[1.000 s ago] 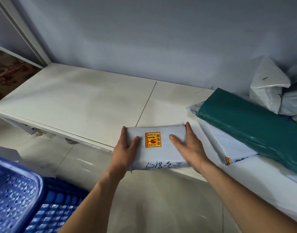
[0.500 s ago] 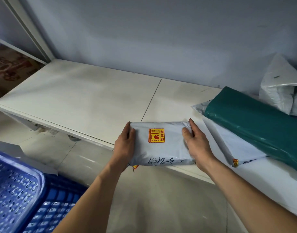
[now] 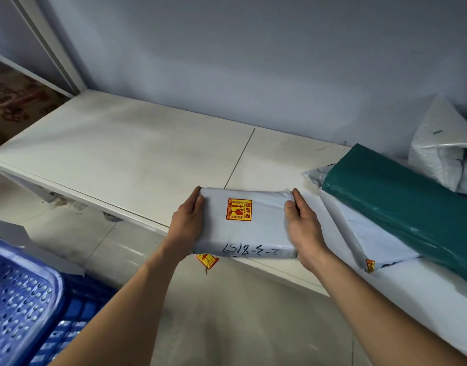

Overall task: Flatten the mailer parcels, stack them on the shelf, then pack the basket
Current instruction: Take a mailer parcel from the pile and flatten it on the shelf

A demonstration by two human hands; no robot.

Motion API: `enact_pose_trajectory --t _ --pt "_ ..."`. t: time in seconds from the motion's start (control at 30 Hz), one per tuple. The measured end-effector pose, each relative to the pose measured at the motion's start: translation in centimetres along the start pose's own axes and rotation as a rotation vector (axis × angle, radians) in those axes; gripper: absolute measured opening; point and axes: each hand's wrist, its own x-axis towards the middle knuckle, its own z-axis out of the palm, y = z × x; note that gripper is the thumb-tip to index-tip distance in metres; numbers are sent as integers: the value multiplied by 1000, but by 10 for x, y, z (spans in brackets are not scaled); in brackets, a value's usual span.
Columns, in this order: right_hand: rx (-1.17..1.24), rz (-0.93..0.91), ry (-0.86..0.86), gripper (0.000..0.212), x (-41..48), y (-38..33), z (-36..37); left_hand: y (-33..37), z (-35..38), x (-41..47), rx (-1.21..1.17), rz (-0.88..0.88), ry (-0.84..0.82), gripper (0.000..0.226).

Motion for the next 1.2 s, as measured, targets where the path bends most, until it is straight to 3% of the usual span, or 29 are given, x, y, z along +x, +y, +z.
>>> enact_pose_trajectory --t 0.1,0.2,0.3,0.43,0.57,0.63,0.8,0.9,1.2 --pt "62 28 32 45 1 -4 3 12 -1 1 278 23 31 48" --pt "63 41 93 44 4 -7 12 19 -8 5 348 34 73 47" --pt "25 52 161 46 7 -11 27 12 -19 7 167 9 198 37" --pt "-35 23 160 52 12 -17 50 2 -28 12 -19 -24 251 46" --pt "-165 -74 38 68 11 -21 52 3 -31 10 -10 61 394 49" --pt "-248 -125 64 70 9 -18 42 0 -33 6 20 83 456 43" --pt "-249 -106 73 49 -13 -10 42 -15 -28 -4 3 47 262 39" --pt "-201 -61 56 60 -17 -7 54 -15 -23 -4 21 46 215 38" --pt "-144 -72 140 55 -12 3 65 -28 -17 5 230 48 247 32"
